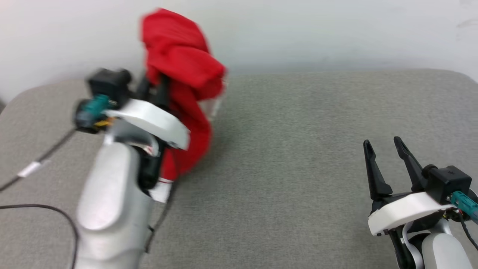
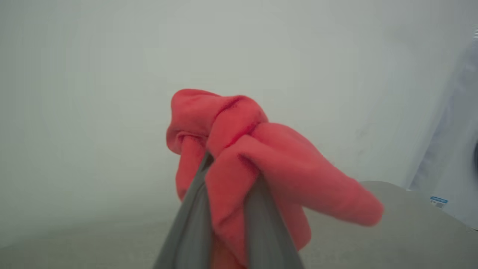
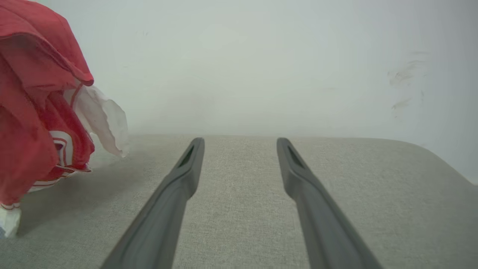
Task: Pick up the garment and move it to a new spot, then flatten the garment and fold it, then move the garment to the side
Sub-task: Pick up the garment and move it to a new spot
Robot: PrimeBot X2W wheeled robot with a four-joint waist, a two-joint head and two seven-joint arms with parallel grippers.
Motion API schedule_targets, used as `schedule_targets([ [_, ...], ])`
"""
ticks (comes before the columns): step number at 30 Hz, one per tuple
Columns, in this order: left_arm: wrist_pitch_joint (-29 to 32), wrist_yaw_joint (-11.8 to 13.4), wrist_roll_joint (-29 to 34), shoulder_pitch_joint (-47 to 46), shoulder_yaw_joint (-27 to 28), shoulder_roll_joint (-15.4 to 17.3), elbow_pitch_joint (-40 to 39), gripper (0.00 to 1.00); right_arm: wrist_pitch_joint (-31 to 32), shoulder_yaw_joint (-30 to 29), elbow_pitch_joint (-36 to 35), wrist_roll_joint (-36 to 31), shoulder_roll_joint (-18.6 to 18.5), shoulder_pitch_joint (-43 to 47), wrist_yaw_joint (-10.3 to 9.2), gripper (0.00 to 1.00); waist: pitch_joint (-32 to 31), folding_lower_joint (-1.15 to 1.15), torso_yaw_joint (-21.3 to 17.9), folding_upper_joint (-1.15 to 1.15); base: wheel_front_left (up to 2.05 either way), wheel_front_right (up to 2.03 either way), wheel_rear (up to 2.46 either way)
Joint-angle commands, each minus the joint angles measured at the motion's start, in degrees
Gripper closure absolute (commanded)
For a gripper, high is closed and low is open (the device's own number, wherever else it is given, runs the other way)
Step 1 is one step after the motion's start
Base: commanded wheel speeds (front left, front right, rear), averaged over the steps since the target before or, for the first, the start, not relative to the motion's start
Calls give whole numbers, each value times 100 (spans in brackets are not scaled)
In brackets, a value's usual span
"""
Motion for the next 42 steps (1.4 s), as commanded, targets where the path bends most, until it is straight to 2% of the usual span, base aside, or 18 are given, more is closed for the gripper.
schedule_targets([
  [1,-24,-34,-39,135,-128,-117,-54,100,9,1,-42,27,5,70,-2,0,-50,1,-133,0,0,0,0],
  [7,-137,-119,-372,563,-950,-458,-20,100,21,-73,-170,29,5,33,-2,0,144,1,-339,0,0,0,0],
  [16,-209,-57,-671,1383,-1819,-538,861,100,-37,-68,-159,13,5,-43,-2,0,471,1,-406,0,0,0,0],
  [17,-226,-47,-666,1429,-1905,-541,939,86,-41,-79,-152,24,5,-41,-2,0,487,1,-388,0,0,0,0],
  [18,-246,-53,-667,1447,-1979,-548,983,63,-52,-97,-149,31,5,-50,-2,0,508,1,-362,0,0,0,0],
  [19,-271,-61,-653,1456,-2067,-546,1027,18,-50,-101,-128,32,5,-51,-2,0,508,1,-335,0,0,0,0],
  [20,-309,-67,-663,1469,-2111,-546,1050,0,-49,-94,-115,44,5,-57,-2,0,508,1,-316,0,0,0,0],
  [24,-713,-5,-659,1412,-2170,-549,904,0,-54,-149,-94,23,5,-54,-2,0,460,1,-202,0,0,0,0],
  [30,-1084,385,-494,1543,-1901,-423,348,0,15,-191,-62,-36,5,83,-2,0,162,1,-55,0,0,0,0],
  [31,-1133,741,-479,1799,-1551,-180,-109,0,107,-250,-95,-70,5,235,-2,0,-95,1,41,0,0,0,0],
  [33,-1085,902,-469,1931,-1425,-40,-241,0,145,-294,-142,-79,5,283,-2,0,-156,1,87,0,0,0,0],
  [42,-616,1343,-568,2471,-925,635,-698,0,302,-313,-297,-81,5,483,-2,0,-280,1,190,0,0,0,0],
])
